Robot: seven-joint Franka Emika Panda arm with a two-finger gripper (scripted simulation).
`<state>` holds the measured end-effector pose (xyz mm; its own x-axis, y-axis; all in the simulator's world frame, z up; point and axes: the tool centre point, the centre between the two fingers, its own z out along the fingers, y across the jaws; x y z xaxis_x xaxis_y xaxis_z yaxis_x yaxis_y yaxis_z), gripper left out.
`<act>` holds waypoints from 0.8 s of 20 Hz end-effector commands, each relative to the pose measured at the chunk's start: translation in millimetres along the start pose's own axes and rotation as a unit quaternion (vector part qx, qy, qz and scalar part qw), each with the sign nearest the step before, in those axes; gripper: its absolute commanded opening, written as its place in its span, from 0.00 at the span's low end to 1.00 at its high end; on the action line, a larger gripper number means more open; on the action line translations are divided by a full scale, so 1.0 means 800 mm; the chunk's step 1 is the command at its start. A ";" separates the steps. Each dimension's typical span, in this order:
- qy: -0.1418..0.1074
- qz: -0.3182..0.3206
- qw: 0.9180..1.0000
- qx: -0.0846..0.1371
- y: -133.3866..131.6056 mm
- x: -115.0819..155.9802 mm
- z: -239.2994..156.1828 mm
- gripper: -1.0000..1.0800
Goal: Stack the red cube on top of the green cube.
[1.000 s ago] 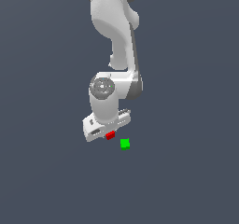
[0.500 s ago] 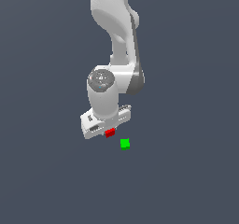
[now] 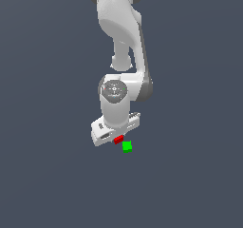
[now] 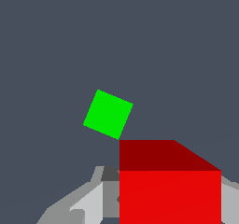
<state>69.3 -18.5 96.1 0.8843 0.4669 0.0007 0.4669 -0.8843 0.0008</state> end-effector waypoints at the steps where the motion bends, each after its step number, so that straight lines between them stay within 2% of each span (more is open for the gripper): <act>1: 0.000 0.000 1.000 0.000 -0.014 0.014 0.015 0.00; 6: 0.000 0.000 1.000 0.000 -0.033 0.036 0.036 0.00; 12: 0.000 0.000 1.000 0.000 -0.040 0.044 0.044 0.00; 13: 0.000 0.000 1.000 0.000 -0.040 0.044 0.044 0.96; 16: 0.000 0.000 1.000 0.000 -0.040 0.044 0.044 0.96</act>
<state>85.6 26.5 61.0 0.8837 0.4680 0.0000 0.4680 -0.8837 -0.0002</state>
